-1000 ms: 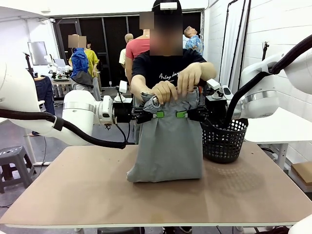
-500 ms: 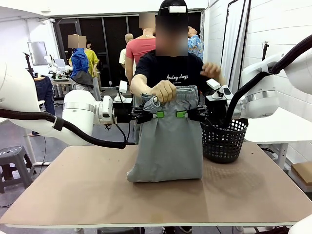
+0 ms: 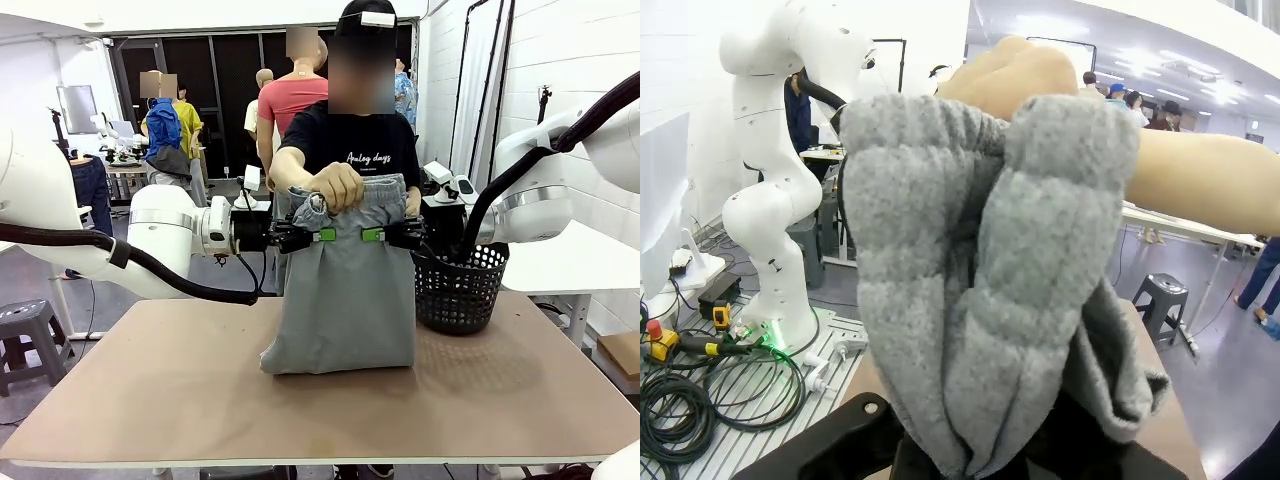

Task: Fold the training pants.
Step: Release the ends of the Training pants and then grab the overlapped ends.

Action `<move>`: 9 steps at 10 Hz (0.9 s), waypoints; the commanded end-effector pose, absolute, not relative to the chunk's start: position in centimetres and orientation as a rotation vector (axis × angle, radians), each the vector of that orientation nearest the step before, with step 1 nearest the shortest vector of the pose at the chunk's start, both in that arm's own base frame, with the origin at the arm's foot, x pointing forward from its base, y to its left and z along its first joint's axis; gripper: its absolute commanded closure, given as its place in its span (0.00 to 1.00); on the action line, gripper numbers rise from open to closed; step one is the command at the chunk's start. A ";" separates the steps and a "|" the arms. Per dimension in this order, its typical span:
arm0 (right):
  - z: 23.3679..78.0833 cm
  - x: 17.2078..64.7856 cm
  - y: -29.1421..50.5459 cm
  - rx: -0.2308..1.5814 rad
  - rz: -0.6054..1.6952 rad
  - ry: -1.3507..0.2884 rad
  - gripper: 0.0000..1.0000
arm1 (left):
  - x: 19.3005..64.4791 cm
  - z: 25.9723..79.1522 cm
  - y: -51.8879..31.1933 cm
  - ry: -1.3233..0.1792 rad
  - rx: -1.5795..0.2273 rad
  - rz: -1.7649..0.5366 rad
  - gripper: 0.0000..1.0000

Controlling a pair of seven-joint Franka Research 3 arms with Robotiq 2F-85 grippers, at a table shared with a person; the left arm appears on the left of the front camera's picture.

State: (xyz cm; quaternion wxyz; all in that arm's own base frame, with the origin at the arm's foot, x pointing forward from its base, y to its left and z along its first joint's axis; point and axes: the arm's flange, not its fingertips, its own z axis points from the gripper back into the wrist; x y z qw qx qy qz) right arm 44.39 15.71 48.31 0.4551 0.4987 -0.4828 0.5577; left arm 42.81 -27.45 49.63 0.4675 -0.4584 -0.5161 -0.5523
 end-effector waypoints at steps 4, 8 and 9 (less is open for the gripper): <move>48.3 44.3 15.9 1.236 1.382 -1.198 1.00 | 42.7 49.7 -27.5 -1.266 -1.127 -1.351 1.00; 48.3 44.3 15.9 1.236 1.382 -1.198 1.00 | 42.7 49.7 -27.5 -1.266 -1.127 -1.351 1.00; 48.3 44.3 15.9 1.236 1.382 -1.198 1.00 | 42.7 49.7 -27.5 -1.266 -1.127 -1.351 1.00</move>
